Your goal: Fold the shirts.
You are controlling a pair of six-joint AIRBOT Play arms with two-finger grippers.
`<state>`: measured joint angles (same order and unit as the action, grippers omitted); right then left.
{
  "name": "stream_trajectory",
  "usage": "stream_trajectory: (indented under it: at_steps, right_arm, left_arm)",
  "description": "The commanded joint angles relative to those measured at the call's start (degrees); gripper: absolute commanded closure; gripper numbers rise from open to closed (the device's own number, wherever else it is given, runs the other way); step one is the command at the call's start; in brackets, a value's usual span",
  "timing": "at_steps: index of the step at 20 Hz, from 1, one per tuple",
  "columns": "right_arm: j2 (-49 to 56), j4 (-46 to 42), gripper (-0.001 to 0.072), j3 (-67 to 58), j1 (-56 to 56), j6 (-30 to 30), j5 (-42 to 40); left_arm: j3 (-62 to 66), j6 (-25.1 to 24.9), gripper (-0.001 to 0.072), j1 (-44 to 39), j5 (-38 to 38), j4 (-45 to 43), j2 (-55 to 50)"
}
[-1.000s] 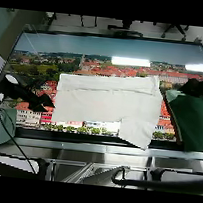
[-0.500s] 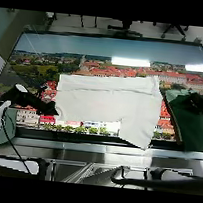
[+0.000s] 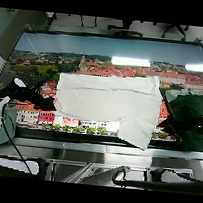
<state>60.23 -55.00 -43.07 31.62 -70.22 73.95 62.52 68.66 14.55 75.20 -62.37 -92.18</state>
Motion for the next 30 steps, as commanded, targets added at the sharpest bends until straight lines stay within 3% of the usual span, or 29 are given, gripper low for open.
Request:
stream_trajectory:
  at_steps: [1,5,7,8,10,13,16,18,20,24,30]
  right_arm:
    - [1.3,3.8,0.0347,6.7,-3.5,4.3,-5.5]
    - [4.3,9.2,0.0357,6.6,-7.0,9.5,-8.0]
    - [4.7,14.6,0.0675,6.6,-7.1,13.6,-7.0]
    - [4.4,15.5,0.0692,6.4,-7.1,13.7,-5.5]
    - [2.2,12.5,0.0692,6.2,-7.0,12.2,-2.5]
    - [-4.2,-4.0,0.0693,6.3,-7.0,-0.5,-0.9]
    - [-10.8,-14.8,0.0693,6.3,-6.7,-7.4,4.0]
    - [-14.5,-12.1,0.0693,6.2,-6.4,-6.3,3.4]
    - [-16.2,-2.9,0.0693,4.4,-6.4,-0.7,1.9]
    - [-13.6,12.3,0.0693,-5.5,-6.9,7.4,-1.2]
    - [3.7,15.8,0.0693,-20.9,-13.3,10.7,-8.9]
  left_arm:
    - [0.2,-0.1,0.0694,0.9,0.1,-0.7,0.0]
    - [0.2,-0.1,0.0693,2.0,0.5,-0.6,0.0]
    - [0.2,-0.1,0.0694,2.4,1.9,-1.1,0.0]
    - [0.2,-0.1,0.0694,3.0,3.4,-1.2,0.0]
    - [0.2,0.0,0.0695,4.5,7.1,-1.3,0.0]
    - [-4.7,0.5,0.0695,7.5,9.3,-3.9,2.9]
    - [-11.3,7.1,0.0695,11.3,6.5,-11.3,8.8]
    - [-13.1,7.8,0.0695,13.3,6.6,-11.3,11.6]
    - [-12.1,7.7,0.0695,13.9,6.6,-9.2,13.9]
    - [-2.9,7.7,0.0695,8.1,7.3,-7.7,14.2]
    - [16.4,9.0,0.0695,-2.6,4.6,-8.2,3.4]
